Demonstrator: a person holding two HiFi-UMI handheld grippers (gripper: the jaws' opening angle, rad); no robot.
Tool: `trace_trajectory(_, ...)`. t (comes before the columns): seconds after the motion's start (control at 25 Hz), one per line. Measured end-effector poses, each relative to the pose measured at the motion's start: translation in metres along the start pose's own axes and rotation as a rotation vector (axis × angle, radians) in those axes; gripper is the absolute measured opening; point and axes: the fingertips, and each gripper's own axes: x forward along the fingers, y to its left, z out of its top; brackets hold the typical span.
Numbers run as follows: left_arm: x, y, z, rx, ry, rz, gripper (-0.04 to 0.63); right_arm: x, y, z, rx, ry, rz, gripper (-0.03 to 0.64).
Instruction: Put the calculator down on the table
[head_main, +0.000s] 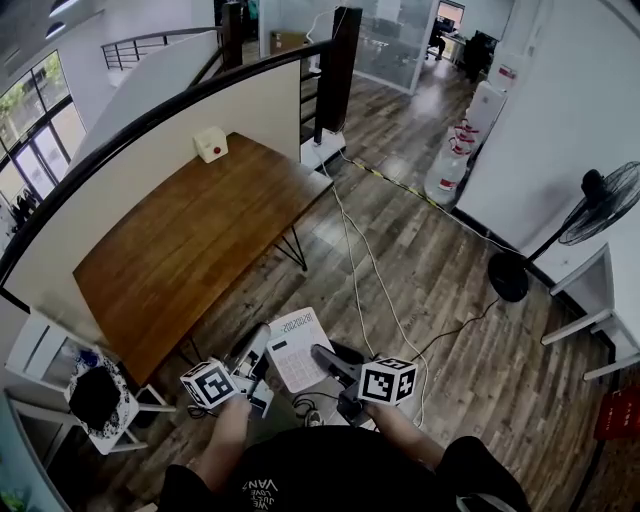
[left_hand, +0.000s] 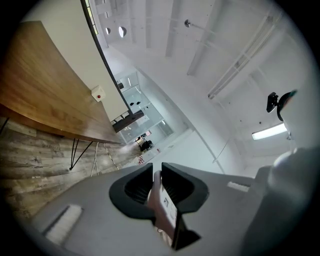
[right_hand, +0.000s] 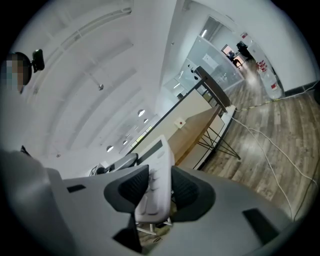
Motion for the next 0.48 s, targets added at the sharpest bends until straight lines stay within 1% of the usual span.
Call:
trace_trajectory(0.12, 0.009, 0.005, 0.000, -0.011, -0.004, 0.005, 0.057, 0.003, -0.010, 0.004, 0.014, 0.009, 0.000, 0.146)
trace_trajectory(0.28, 0.019, 0.019, 0.005, -0.030, -0.005, 0.046, 0.057, 0.017, -0.021, 0.014, 0.022, 0.026, 0.001, 0.146)
trace_trajectory(0.48, 0.044, 0.042, 0.018, -0.042, -0.005, 0.043, 0.055, 0.040, -0.043, 0.033, 0.029, 0.032, -0.006, 0.147)
